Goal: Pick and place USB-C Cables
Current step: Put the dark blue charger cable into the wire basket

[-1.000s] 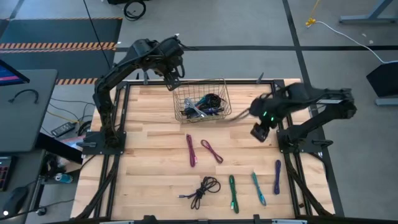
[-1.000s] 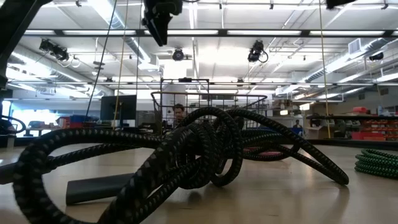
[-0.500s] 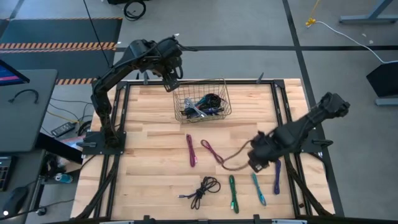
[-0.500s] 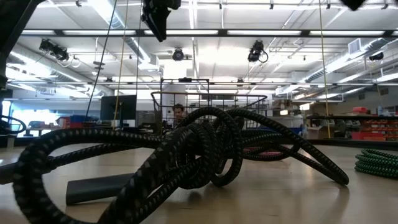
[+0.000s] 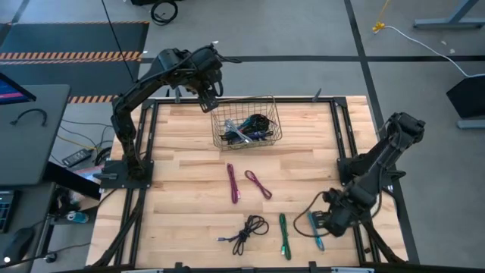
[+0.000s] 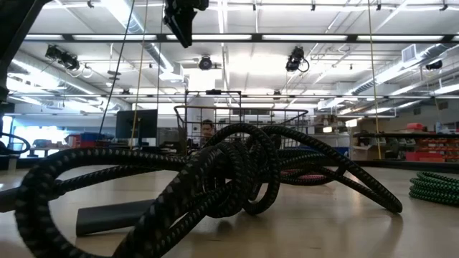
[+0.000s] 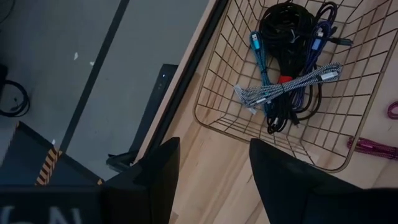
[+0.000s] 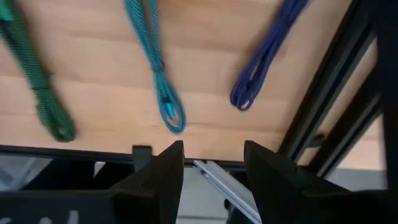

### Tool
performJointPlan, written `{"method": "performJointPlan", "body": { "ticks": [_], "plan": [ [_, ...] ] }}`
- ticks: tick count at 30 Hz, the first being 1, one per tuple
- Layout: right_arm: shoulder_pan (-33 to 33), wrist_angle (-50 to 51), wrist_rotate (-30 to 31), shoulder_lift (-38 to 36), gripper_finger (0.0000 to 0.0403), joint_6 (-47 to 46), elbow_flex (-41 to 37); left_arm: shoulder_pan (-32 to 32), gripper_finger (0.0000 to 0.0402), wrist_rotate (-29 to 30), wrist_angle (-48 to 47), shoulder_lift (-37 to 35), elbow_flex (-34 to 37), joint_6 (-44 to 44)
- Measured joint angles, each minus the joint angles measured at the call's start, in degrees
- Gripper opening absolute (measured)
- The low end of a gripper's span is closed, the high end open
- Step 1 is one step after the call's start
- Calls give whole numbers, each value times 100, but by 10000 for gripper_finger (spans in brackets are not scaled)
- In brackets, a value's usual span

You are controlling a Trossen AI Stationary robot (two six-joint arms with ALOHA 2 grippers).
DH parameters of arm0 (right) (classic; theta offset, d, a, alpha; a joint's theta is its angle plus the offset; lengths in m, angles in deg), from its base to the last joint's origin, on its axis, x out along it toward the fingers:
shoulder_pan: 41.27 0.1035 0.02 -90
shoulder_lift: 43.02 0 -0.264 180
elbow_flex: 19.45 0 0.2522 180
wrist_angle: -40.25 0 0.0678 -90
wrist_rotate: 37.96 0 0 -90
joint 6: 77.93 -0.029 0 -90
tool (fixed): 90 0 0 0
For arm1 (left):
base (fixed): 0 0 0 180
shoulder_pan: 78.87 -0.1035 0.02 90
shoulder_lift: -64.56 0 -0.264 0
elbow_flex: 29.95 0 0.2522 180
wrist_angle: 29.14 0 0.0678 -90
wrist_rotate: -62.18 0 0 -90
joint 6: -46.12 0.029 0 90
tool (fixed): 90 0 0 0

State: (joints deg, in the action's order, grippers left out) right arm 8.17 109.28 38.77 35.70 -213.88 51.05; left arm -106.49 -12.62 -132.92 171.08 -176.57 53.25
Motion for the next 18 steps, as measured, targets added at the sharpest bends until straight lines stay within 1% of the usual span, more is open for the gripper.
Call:
{"method": "performJointPlan", "body": {
  "ticks": [2, 5, 8, 18],
  "plan": [
    [115, -436, -176, 12, 174, -135, -296, -1, 199, 0, 0, 0, 0, -1],
    [124, -692, -473, 102, 174, -162, -641, 0, 199, 0, 1, 0, 0, -6],
    [146, -864, -484, 125, 174, -190, -895, 0, 199, -2, 2, 0, 0, -43],
    [229, -962, -579, 158, 174, -196, -1450, 0, 199, 0, 13, 0, 0, -47]
  ]
}}
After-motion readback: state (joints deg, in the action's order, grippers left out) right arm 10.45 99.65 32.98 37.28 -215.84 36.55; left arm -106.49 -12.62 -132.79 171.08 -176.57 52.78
